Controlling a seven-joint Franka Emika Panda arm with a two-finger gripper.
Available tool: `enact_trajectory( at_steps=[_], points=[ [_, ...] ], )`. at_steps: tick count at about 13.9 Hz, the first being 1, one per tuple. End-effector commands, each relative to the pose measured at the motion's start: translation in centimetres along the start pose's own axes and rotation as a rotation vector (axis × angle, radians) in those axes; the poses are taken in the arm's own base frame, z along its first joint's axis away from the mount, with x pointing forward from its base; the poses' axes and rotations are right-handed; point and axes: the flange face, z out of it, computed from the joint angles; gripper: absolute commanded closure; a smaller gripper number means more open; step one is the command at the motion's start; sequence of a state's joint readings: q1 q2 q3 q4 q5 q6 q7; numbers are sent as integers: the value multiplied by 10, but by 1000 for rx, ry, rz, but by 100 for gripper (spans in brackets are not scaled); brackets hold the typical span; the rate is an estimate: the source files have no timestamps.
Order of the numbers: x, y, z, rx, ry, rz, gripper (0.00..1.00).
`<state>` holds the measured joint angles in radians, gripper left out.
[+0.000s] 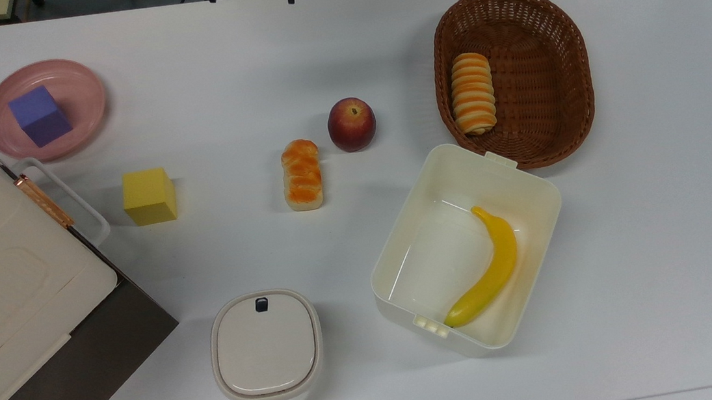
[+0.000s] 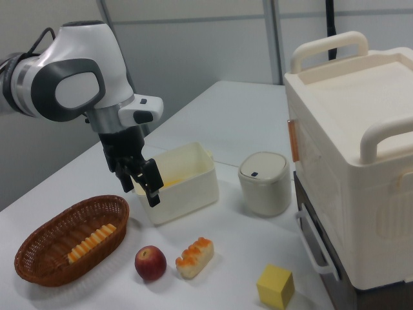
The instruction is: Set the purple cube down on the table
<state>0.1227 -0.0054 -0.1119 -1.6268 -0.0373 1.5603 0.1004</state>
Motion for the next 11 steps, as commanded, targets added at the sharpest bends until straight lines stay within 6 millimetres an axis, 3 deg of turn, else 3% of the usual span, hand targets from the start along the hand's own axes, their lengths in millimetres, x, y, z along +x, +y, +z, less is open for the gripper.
enact_trajectory(
  at_steps=[1, 4, 7, 11],
  points=[
    [-3, 19, 2, 19, -16, -38, 0],
    [-2, 24, 4, 12, -19, -30, 0],
    [0, 45, 4, 15, -12, 6, 0],
    [-2, 98, 6, 21, -12, -67, 0]
  ],
)
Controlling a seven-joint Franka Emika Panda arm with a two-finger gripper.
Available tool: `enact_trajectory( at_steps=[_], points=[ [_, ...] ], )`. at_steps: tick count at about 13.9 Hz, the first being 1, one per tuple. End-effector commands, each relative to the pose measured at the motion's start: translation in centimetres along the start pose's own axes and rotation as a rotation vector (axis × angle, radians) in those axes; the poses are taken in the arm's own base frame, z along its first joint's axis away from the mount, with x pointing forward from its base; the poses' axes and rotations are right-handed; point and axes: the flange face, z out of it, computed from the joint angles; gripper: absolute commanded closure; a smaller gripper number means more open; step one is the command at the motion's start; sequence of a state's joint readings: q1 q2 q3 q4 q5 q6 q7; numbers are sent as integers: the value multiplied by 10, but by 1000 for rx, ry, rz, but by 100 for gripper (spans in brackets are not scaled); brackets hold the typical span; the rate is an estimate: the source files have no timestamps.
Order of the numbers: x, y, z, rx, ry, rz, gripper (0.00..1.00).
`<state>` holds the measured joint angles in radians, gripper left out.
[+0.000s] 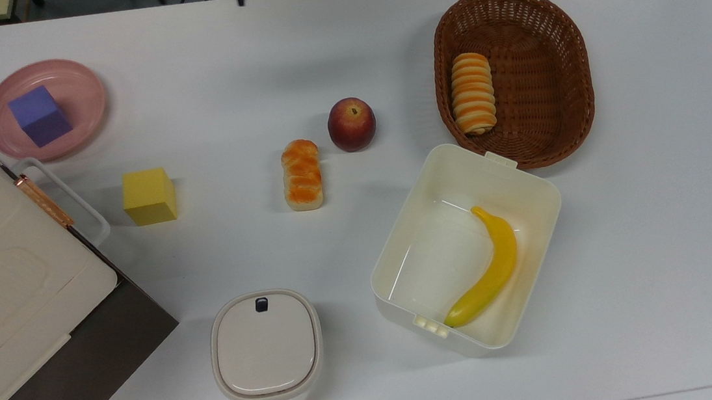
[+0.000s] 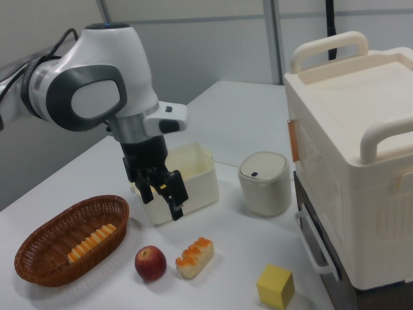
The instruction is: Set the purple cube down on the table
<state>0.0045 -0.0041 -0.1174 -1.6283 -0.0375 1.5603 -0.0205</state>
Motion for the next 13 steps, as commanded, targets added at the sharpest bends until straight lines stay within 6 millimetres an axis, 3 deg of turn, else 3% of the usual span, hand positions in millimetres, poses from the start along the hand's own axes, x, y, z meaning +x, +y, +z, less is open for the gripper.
enact_trajectory(
  at_steps=[1, 6, 11, 13],
  points=[
    [-6, 46, 2, 15, -4, -62, 0],
    [-20, 137, 15, 27, -7, -98, 0],
    [-24, 193, 57, -2, -31, -49, 0],
    [-17, 205, 75, -31, -15, -119, 0]
  ],
)
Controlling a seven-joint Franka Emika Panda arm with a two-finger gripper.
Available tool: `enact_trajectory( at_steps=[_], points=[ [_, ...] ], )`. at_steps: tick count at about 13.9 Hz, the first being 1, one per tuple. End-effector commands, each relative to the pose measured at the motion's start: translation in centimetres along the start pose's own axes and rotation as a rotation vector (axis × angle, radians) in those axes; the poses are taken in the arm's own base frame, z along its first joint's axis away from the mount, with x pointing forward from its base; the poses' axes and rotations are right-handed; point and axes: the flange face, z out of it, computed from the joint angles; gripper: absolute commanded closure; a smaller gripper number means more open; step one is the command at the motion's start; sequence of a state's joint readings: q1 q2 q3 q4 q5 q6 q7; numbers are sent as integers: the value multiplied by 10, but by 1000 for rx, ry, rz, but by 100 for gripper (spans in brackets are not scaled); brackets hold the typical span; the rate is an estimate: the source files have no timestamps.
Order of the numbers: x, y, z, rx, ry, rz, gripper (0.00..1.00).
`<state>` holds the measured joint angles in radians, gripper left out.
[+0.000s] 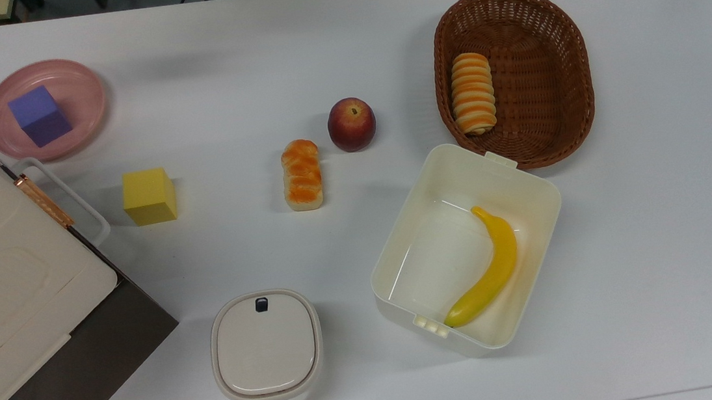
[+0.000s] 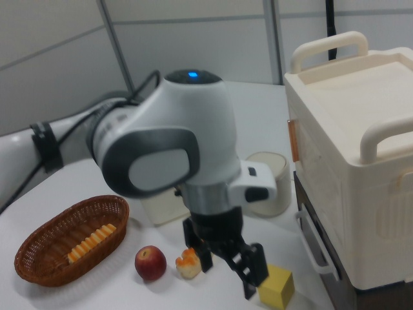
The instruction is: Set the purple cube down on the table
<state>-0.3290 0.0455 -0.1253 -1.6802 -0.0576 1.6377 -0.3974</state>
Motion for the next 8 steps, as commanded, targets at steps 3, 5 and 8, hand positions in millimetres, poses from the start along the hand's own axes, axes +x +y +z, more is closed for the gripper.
enact_trajectory(
  at_steps=[3, 5, 8],
  points=[
    [11, 50, 61, -56, -20, -184, 0],
    [14, 76, 96, -89, -35, -313, 0],
    [6, 99, 133, -127, -27, -421, 0]
  ],
)
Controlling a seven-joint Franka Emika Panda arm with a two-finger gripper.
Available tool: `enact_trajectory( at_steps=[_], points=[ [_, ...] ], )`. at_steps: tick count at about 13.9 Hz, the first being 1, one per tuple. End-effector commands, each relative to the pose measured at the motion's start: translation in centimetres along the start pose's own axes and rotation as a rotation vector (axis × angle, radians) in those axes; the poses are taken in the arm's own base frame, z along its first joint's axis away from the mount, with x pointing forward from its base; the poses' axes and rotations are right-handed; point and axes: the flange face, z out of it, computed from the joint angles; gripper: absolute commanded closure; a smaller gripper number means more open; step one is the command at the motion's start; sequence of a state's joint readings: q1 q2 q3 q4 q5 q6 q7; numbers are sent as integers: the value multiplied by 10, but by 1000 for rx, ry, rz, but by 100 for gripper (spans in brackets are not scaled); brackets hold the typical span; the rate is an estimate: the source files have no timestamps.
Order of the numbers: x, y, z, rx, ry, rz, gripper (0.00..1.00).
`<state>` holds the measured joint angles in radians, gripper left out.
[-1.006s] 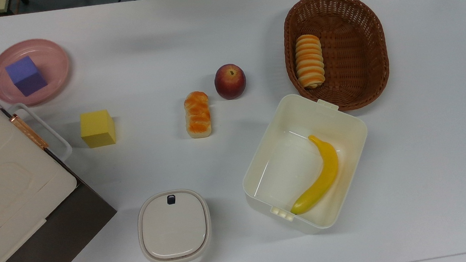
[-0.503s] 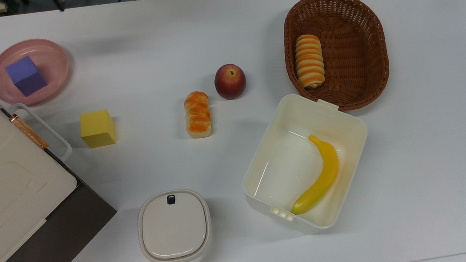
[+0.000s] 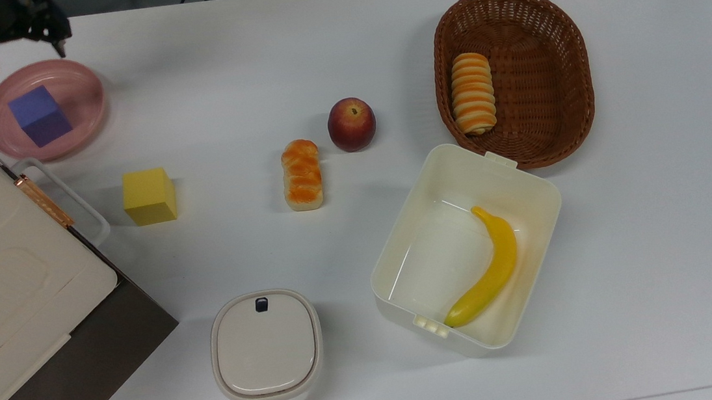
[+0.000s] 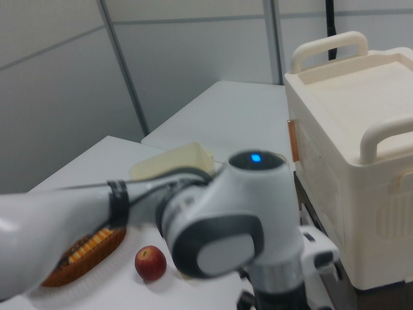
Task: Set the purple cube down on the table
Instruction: 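Move the gripper over the pink plate and grasp the purple cube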
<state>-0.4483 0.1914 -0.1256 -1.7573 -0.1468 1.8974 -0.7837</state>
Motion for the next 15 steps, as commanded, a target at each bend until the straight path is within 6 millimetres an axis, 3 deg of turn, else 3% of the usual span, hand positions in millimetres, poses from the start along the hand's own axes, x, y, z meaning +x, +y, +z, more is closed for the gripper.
enact_trajectory(
  at_steps=[1, 5, 8, 9, 11, 13, 15],
  points=[
    [-13, 13, 44, -46, 0, -135, 0],
    [-2, 22, 90, -59, -42, -174, 0],
    [7, 24, 109, -69, -32, -174, 0],
    [8, 24, 117, -63, -38, -172, 7],
    [9, 24, 116, -65, -36, -172, 49],
    [5, 24, 100, -69, -30, -161, 59],
    [0, 21, 72, -71, -27, -121, 59]
  ],
)
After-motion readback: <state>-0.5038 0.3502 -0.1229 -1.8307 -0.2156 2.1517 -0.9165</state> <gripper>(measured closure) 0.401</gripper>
